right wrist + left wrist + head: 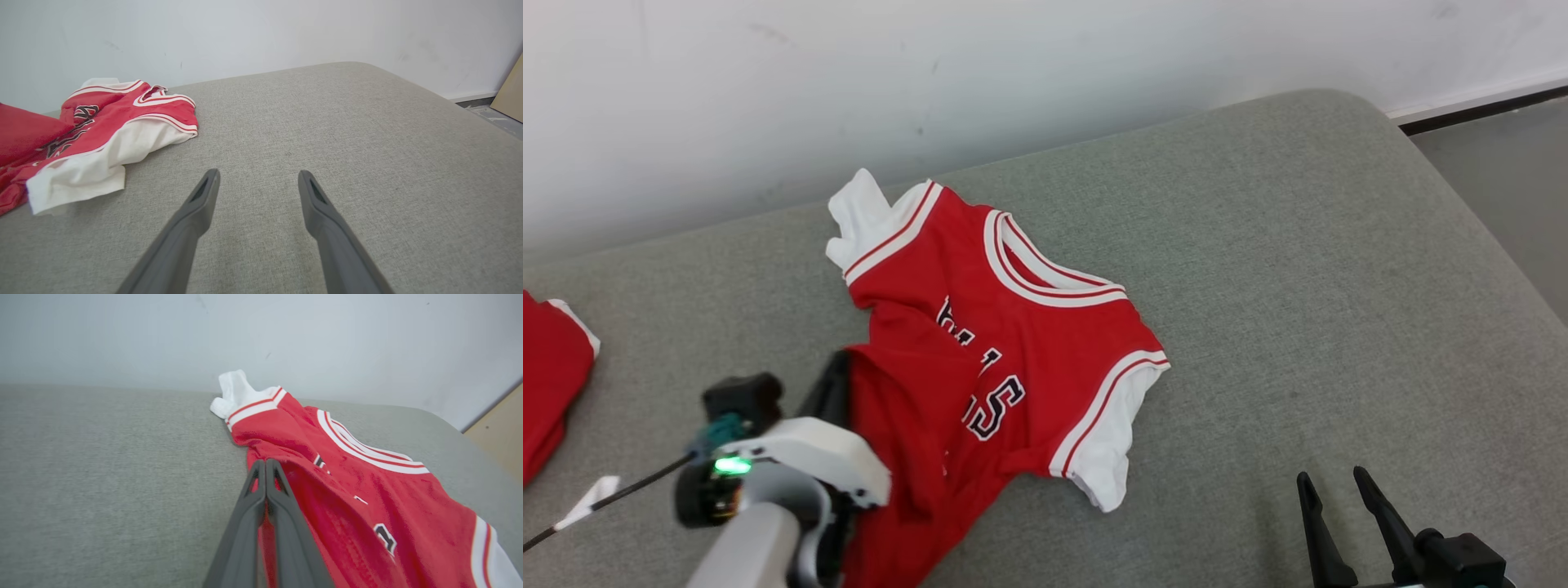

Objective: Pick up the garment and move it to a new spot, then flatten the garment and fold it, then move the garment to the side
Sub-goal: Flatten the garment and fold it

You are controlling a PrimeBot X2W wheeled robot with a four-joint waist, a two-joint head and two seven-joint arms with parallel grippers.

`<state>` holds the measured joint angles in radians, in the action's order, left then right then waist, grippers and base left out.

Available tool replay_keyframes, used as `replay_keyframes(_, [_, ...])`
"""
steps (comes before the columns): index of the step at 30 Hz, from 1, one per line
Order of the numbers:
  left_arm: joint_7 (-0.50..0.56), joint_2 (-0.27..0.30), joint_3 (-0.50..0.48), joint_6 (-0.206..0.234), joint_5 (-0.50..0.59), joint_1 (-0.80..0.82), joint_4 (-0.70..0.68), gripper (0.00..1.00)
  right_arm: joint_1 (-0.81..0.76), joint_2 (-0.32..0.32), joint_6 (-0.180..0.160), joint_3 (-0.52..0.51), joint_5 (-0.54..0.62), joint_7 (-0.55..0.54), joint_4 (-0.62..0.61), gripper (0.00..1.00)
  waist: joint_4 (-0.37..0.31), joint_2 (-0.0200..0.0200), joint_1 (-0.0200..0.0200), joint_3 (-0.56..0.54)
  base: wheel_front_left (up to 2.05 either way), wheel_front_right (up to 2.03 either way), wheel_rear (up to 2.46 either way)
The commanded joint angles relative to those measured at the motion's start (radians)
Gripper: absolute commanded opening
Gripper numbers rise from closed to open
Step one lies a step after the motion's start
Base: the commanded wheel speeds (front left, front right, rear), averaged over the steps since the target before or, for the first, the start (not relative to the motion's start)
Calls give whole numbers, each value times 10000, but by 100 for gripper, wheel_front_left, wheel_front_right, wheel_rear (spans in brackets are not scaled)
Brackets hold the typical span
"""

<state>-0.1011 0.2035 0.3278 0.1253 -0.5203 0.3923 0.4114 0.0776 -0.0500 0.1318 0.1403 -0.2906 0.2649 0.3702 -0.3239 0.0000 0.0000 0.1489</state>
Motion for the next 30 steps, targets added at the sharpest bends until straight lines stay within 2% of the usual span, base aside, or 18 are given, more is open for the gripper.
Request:
replay_keyframes(1, [-200, 193, -221, 160, -51, 134, 181, 0, -18, -18, -22, 6, 47, -11, 24, 100, 22, 0, 0, -15, 0, 0, 0])
replay_keyframes(7, [-611, 601, -833, 698, -59, 377, 1172, 0, -26, -18, -22, 90, 25, -11, 45, 100, 58, 0, 0, -41, 0, 0, 0])
replay_keyframes(8, [-621, 624, -857, 726, -68, 379, 1310, 9, -26, -19, -22, 103, 13, -11, 50, 100, 50, 0, 0, -51, 0, 0, 0])
replay_keyframes(9, [-633, 653, -846, 739, -56, 383, 1427, 36, -28, -21, -22, 113, 0, -11, 61, 100, 41, 0, 0, -58, 0, 0, 0])
replay_keyframes(10, [-622, 667, -841, 708, -68, 372, 1504, 70, -32, -21, -22, 122, -8, -11, 60, 100, 34, 0, 0, -60, 0, 0, 0])
replay_keyframes(12, [-724, 758, -855, 645, -95, 315, 1508, 100, -63, -21, -22, 103, -26, -11, 55, 100, 19, 0, 0, -66, 0, 0, 0])
replay_keyframes(16, [-884, 900, -850, 598, -66, 39, 1070, 100, -165, -21, -22, 29, -24, -11, 12, 100, 36, 0, 0, -71, 0, 0, 0])
replay_keyframes(19, [-918, 950, -741, 682, 87, -122, 190, 100, -213, -19, -22, -71, 16, -11, -25, 100, 133, 0, 0, -84, 0, 0, 0])
replay_keyframes(26, [45, 609, 548, 620, 699, -197, -2342, 100, -69, -21, -22, 22, 64, -11, 19, 100, 251, 0, 0, -75, 0, 0, 0])
replay_keyframes(30, [615, 240, 1453, 368, 941, -14, -3011, 100, 58, -24, -23, 167, 7, -10, 31, 100, 69, 0, 0, -26, 0, 0, 0])
